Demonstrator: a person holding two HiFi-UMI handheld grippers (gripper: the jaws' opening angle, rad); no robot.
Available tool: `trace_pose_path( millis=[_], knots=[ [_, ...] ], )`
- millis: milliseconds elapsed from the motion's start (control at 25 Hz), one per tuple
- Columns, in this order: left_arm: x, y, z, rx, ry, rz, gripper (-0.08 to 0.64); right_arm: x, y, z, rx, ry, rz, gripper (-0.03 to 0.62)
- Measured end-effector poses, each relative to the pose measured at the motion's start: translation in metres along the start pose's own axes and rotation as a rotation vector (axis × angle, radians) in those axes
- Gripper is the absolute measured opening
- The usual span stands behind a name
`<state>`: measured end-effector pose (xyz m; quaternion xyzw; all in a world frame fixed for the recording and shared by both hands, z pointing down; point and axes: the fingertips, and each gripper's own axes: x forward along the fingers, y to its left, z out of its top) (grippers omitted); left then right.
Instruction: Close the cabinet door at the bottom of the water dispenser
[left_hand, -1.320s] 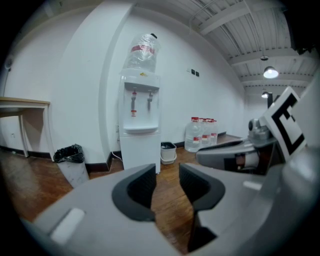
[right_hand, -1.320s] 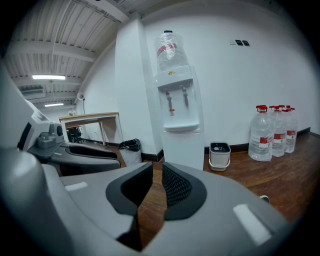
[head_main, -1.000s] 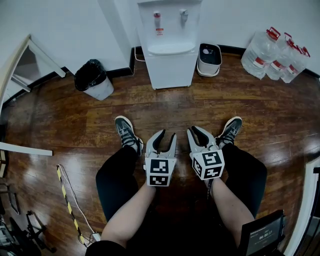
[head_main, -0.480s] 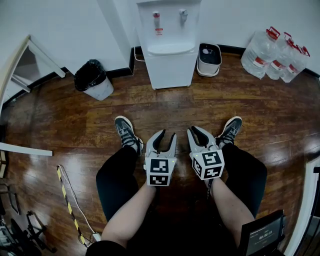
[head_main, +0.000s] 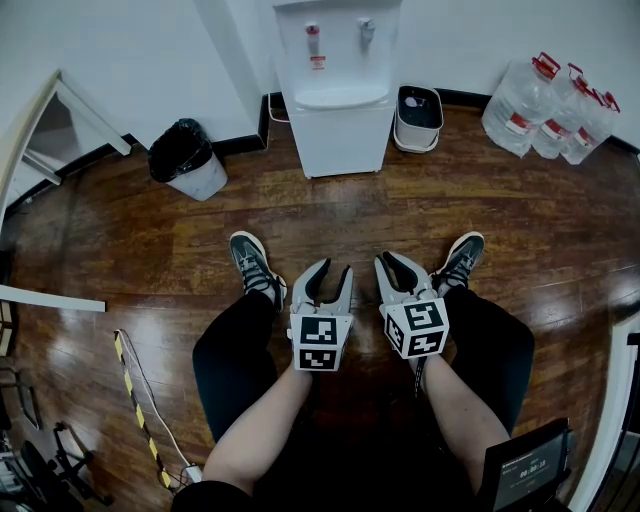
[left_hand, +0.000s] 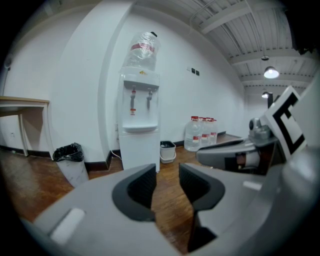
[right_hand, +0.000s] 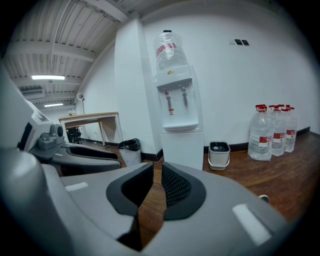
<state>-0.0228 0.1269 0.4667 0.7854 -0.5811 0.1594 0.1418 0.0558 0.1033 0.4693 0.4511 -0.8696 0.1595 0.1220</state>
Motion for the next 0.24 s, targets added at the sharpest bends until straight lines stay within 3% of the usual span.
trace_pose_path(
  millis=[240],
  knots=[
    [-0.0015,0.0022,-0.0002,-0.007,0.006,-0.002,0.164,0.0,0.0024,0.0006,0.002,0.004,0.0,0.055]
  ],
)
